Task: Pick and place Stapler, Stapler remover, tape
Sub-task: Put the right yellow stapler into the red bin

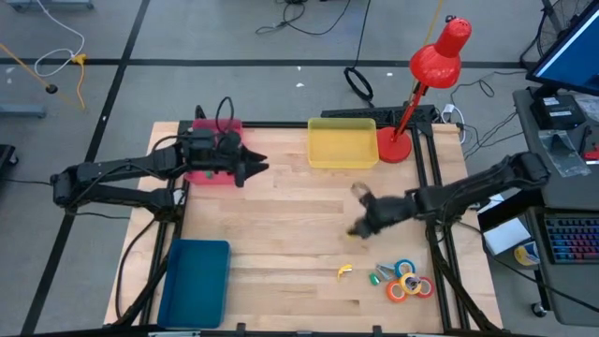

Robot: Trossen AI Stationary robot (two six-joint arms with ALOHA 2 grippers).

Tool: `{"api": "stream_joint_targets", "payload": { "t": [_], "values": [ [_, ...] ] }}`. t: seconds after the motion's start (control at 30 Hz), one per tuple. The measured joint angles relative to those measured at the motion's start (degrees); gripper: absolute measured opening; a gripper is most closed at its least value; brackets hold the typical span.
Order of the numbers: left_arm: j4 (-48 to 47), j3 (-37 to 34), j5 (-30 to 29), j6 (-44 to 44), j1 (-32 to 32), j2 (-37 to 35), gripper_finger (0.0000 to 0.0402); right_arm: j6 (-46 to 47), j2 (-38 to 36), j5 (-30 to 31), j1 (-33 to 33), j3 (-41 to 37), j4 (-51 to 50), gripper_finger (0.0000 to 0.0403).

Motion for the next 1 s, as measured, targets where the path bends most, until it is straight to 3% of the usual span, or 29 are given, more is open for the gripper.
{"api": "stream_joint_targets", "payload": {
  "t": [0.17,0.3,0.7,1.0],
  "values": [
    [6.38,0.0,0.43,-0.01,-4.06,1.94,0.0216,-8.29,0.92,4.29,-4.75,0.04,22.08,0.0043],
    [12.63,-0.02,0.43,-0.17,-7.33,5.31,0.0216,-12.86,3.7,4.9,-7.84,0.34,32.74,0.0043],
    [27.63,-0.02,0.41,-5.66,-12.08,18.36,0.0216,-23.22,12.92,0.66,-11.31,10.49,34.65,0.0043],
    [35.33,-0.02,0.0,-7.56,-14.07,22.98,0.0216,-23.61,16.41,0.38,-11.66,12.5,33.65,0.0043]
  ]
}}
